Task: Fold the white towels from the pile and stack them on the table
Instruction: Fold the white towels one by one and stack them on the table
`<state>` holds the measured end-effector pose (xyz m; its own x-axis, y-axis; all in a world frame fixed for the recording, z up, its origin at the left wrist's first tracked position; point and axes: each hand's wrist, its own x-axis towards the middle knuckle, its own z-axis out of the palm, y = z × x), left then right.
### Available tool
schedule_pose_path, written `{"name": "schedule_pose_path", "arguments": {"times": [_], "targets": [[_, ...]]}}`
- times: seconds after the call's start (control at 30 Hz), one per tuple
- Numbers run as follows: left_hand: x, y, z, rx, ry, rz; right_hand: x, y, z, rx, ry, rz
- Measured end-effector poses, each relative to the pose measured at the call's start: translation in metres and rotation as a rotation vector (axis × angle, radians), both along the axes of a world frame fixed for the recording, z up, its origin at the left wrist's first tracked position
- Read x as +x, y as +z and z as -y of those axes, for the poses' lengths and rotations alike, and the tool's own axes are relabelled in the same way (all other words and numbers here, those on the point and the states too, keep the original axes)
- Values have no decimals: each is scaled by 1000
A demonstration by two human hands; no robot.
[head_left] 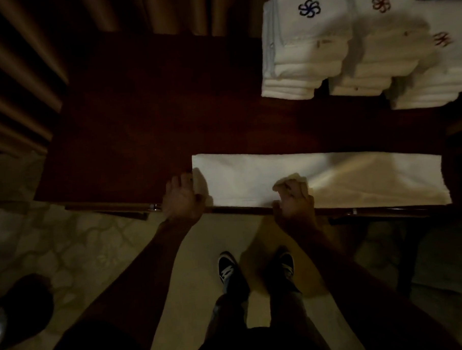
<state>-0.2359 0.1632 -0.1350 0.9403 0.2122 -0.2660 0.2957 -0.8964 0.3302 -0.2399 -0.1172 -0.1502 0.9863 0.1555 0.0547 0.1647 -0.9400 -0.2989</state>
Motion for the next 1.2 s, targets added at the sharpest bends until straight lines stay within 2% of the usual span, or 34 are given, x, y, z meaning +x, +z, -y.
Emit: {"name": "schedule_pose_path", "arguments": {"times": [0.1,0.2,0.27,0.33,0.47,0.63,0.93,1.07,1.2], "targets": [[10,4,14,86,-96,96,1,9,3,-57,-138,-55],[18,4,31,44,-256,136,5,10,9,-134,-215,-179],[22,-1,42,0,-363,175,8,10,12,-97,-231,-234],[24,-7,53,-33,-433,119,8,9,13,-38,-224,-252],[26,-22,72,-30,-433,-86,6,3,17,-14,-326,-315],[37,-25,84,42,-411,-113,23,-1,32,45,-363,-458],[84,-23,80,96,-385,-147,73,-11,47,129,-254,-339],[92,-16,101,112,-397,-38,82,-3,72,167,-200,-257],[96,-10,148,97,-542,53,84,4,121,174,-257,-207]]}}
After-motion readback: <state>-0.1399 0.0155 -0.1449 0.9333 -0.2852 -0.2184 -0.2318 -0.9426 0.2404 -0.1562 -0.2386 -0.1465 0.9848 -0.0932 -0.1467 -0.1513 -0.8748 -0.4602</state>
